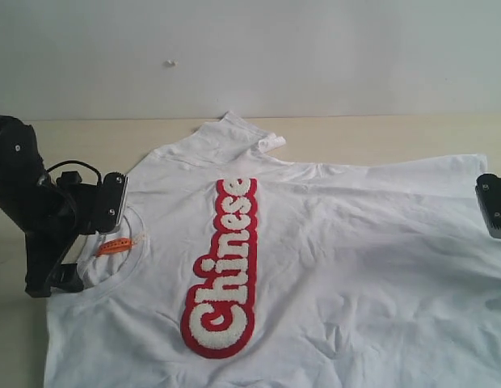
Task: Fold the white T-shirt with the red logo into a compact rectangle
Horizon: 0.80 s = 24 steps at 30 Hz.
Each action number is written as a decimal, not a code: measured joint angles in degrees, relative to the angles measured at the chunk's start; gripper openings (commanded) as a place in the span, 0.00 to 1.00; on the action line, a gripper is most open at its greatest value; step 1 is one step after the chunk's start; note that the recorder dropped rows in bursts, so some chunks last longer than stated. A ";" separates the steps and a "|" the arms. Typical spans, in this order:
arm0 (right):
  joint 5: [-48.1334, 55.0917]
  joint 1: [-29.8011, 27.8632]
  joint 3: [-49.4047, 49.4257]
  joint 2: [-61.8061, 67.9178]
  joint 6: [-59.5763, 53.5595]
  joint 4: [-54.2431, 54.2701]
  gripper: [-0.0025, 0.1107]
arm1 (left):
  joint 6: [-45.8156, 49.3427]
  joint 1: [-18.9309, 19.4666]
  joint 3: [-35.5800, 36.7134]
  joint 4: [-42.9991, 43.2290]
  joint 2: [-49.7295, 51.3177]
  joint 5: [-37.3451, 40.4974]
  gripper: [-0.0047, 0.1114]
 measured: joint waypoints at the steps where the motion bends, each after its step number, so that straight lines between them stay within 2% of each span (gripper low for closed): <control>1: 0.82 0.00 0.00 0.12 -0.86 -0.08 0.55 | 0.34 0.00 0.00 0.00 0.00 0.00 0.73; 3: 1.37 0.00 -0.23 0.40 -3.70 1.34 0.55 | 0.55 0.00 0.00 -0.09 0.00 0.00 0.72; 5: 1.79 0.00 -0.36 0.76 -4.76 1.72 0.55 | 1.68 0.00 0.00 -0.23 0.00 0.00 0.64; 6: 1.93 0.00 -0.46 0.88 -4.91 1.82 0.55 | 2.13 0.00 0.00 -0.23 0.00 0.00 0.54; 8: 1.97 0.00 -0.60 0.89 -5.13 1.82 0.55 | 3.12 0.00 0.12 -0.47 0.09 0.00 0.44; 10: 1.97 0.00 -0.60 0.89 -5.13 2.01 0.55 | 3.35 0.00 0.20 -0.61 0.34 0.00 0.42; 12: 1.97 0.00 -0.60 0.89 -5.16 2.06 0.55 | 3.34 0.00 0.20 -0.75 0.27 -0.13 0.44; 14: 1.97 0.00 -0.60 0.89 -5.27 2.15 0.55 | 3.34 0.00 0.24 -0.73 0.27 -0.44 0.53; 19: 2.01 0.00 -0.70 0.98 -4.95 3.50 0.55 | 3.34 0.00 0.24 -0.86 0.27 -1.94 0.64; 24: 2.45 -0.10 -0.70 0.98 1.37 7.26 0.55 | 3.34 0.00 0.13 -1.10 0.27 -2.91 0.71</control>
